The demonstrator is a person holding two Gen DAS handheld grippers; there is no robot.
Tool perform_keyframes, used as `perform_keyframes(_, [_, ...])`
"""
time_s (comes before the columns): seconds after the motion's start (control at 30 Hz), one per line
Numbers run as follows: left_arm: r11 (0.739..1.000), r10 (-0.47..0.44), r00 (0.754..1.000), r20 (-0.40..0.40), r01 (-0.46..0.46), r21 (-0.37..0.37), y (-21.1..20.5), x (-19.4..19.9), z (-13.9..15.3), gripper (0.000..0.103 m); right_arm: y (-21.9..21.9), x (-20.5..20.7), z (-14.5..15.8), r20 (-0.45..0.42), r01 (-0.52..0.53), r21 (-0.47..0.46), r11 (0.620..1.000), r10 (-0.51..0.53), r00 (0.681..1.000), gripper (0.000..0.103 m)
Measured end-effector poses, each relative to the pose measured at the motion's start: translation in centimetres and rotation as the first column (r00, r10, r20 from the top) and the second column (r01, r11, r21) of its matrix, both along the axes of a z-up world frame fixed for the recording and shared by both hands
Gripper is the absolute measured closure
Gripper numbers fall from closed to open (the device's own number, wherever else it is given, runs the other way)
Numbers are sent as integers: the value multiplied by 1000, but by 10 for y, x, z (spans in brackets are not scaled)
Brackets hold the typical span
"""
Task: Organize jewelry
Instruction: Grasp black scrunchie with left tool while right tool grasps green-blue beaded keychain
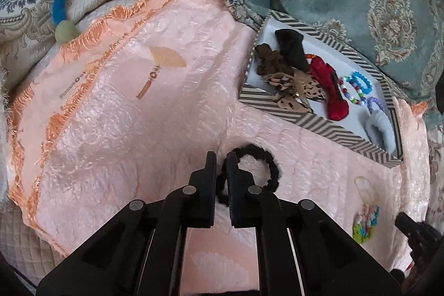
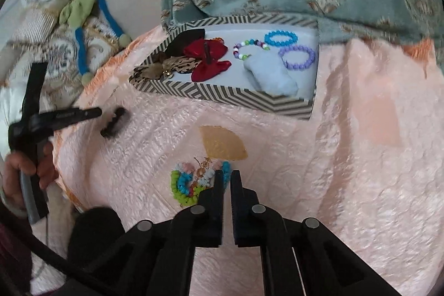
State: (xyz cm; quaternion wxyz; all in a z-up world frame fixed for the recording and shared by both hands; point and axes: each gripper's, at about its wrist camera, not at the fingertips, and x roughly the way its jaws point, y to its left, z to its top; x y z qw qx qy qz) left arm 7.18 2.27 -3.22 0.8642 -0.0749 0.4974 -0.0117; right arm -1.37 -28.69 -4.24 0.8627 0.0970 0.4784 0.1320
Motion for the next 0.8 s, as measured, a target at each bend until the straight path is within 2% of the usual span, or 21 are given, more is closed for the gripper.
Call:
perform_keyframes(0.13, [1000, -6, 1000, -10, 6, 11, -3, 0, -2, 97, 14, 6, -14, -43, -28, -51, 998, 26, 999, 90])
perform_keyframes(0.23, [1000, 21, 999, -34, -21, 7, 0, 7, -10, 92, 24, 13, -25, -58, -49, -90, 995, 44, 997, 77])
perform_keyframes(0.3, [1000, 29, 998, -50, -29, 9, 1, 11, -17, 62, 26, 15, -28, -28, -46, -103, 994, 43, 999, 73])
perform_keyframes(0.37, [999, 28, 998, -55, -26, 31, -3, 16, -24, 58, 31, 20, -31, -10, -50, -122, 991, 50, 999, 73])
perform_keyframes(0.4, [999, 23, 997, -69, -19, 50, -7, 20, -30, 58, 31, 22, -31, -3, -49, -115, 992, 49, 999, 74])
perform_keyframes(0.47, [994, 9, 997, -73, -2, 106, -16, 27, -39, 58, 29, 24, -31, -3, -56, -102, 993, 56, 998, 89])
perform_keyframes(0.53, [988, -2, 998, -68, 13, 156, -22, 29, -45, 60, 24, 21, -29, -4, -59, -85, 995, 59, 998, 89])
perform_keyframes(0.6, [989, -4, 998, -57, 12, 150, -21, 27, -46, 82, 17, 16, -24, 6, -49, -63, 997, 49, 999, 89])
perform_keyframes(0.67, [990, -6, 998, -55, 13, 137, -16, 24, -40, 90, 11, 11, -15, 19, -42, -38, 998, 42, 999, 89])
perform_keyframes(0.8, [998, -12, 999, -47, 15, 59, -8, 15, -20, 96, 8, 2, 8, 64, -47, -2, 999, 47, 997, 89])
